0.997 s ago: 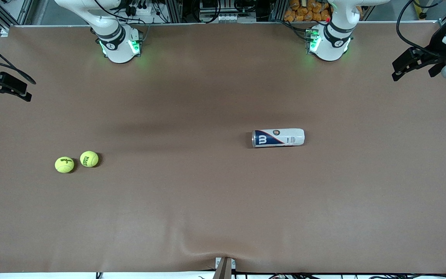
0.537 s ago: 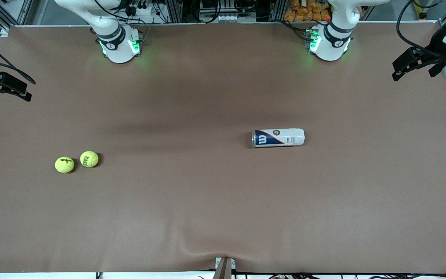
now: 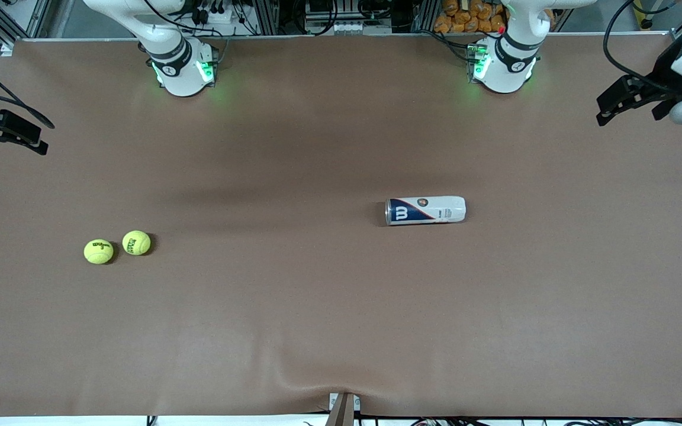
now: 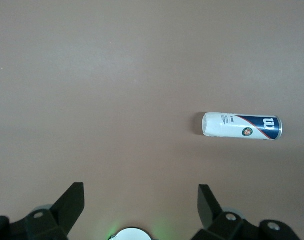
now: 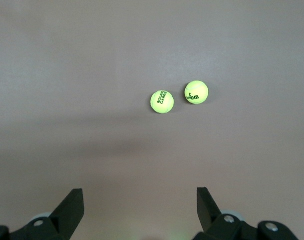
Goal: Insert tennis ball vertically with right arm
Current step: 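Reach the left gripper down toward the lying white-blue tennis can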
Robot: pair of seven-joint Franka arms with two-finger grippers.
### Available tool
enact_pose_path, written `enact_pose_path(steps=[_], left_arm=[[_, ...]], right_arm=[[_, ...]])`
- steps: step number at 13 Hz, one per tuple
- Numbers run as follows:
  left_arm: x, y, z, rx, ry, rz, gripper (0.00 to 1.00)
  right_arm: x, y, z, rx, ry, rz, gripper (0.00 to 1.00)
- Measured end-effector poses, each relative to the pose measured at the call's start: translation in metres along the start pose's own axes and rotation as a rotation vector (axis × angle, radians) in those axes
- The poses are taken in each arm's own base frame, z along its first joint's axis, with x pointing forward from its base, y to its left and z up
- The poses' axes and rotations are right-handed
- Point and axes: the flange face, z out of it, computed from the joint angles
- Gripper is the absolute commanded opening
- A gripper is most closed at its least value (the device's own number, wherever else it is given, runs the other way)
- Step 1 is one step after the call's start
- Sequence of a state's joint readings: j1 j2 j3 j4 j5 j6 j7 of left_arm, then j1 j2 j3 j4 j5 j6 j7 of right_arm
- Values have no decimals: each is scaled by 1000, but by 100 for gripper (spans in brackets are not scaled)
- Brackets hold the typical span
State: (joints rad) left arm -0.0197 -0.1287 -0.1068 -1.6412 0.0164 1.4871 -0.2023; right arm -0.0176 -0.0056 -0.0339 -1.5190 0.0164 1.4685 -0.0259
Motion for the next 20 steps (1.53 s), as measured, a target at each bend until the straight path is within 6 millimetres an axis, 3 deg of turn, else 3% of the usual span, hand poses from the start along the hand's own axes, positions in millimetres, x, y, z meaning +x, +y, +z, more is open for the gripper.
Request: enact_pose_path(steps=[8,10,13,15,17,20], left_arm=[[16,68,54,26,-100,125,100],[17,99,77,93,-125,200,100],[11,161,115,230,-144,349,100],[10,188,139,285,-158,422,100],[20,200,154,318,-170,519,100],[44,201,168,360,-171,694,100]], right_arm=[[0,1,0,0,-1,2,100],[0,1,1,0,-2,3,100],[0,2,1,0,-4,3,100],[0,2,1,0,-4,3,100],[0,2,2,0,-6,3,100],[0,2,2,0,-7,3,100]])
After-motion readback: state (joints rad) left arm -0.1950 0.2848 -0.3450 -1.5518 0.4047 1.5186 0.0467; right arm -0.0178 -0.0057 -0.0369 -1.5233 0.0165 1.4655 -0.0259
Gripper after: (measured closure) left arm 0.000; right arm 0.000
